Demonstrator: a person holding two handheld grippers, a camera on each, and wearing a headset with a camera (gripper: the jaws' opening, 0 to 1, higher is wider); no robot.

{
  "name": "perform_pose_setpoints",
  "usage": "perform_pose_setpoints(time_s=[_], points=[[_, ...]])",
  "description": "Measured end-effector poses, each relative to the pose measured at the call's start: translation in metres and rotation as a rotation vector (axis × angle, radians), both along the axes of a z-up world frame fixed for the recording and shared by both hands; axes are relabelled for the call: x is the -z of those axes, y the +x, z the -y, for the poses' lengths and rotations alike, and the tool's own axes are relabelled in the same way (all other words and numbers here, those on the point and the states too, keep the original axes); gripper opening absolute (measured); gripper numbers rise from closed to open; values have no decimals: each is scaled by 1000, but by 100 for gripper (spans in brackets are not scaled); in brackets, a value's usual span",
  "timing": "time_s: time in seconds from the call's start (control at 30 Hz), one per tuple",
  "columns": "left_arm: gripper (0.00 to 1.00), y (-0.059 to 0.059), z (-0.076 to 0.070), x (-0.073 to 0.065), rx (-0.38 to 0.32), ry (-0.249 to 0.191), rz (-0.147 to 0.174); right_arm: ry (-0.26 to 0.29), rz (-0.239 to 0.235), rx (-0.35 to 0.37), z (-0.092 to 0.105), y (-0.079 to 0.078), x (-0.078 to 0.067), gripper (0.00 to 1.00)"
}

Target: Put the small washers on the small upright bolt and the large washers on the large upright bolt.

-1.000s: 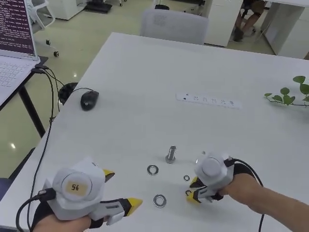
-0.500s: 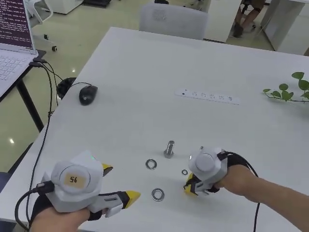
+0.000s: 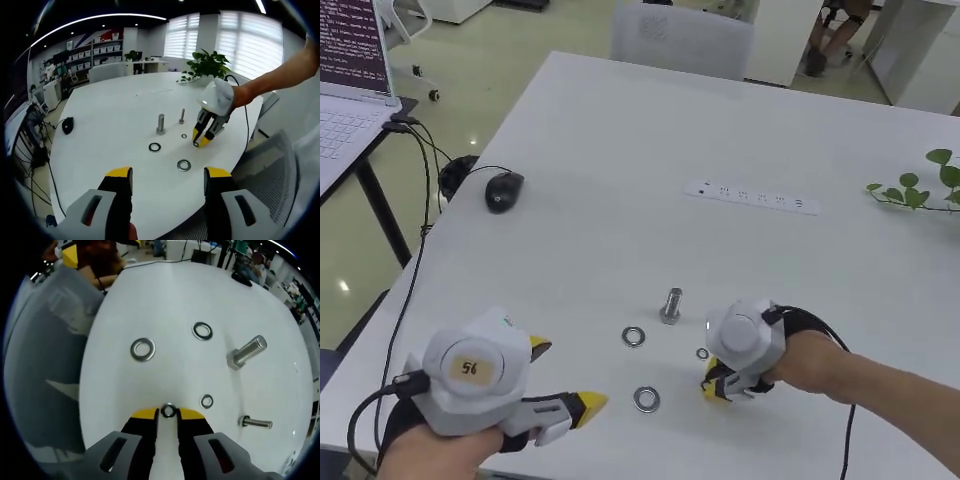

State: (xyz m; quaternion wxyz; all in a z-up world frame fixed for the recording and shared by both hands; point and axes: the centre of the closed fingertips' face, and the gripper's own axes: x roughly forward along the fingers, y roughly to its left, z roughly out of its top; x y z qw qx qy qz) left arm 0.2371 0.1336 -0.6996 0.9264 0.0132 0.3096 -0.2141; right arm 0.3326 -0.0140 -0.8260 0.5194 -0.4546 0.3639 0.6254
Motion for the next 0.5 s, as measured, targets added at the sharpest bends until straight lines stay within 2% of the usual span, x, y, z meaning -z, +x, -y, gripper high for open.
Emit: perform_pose_setpoints(time_s=[0.1,0.27,0.43,0.5], points=[[57,1,1,0,5,2,1,-7,5,-15,1,0,1,14],[57,1,1,0,4,4,1,1,1,10,1,0,1,13],[57,0,0,0,1,7,0,43,-25,103,1,2,1,13],[57,0,-1,0,-2,6,-1,55,-30,119,2,2,0,13]])
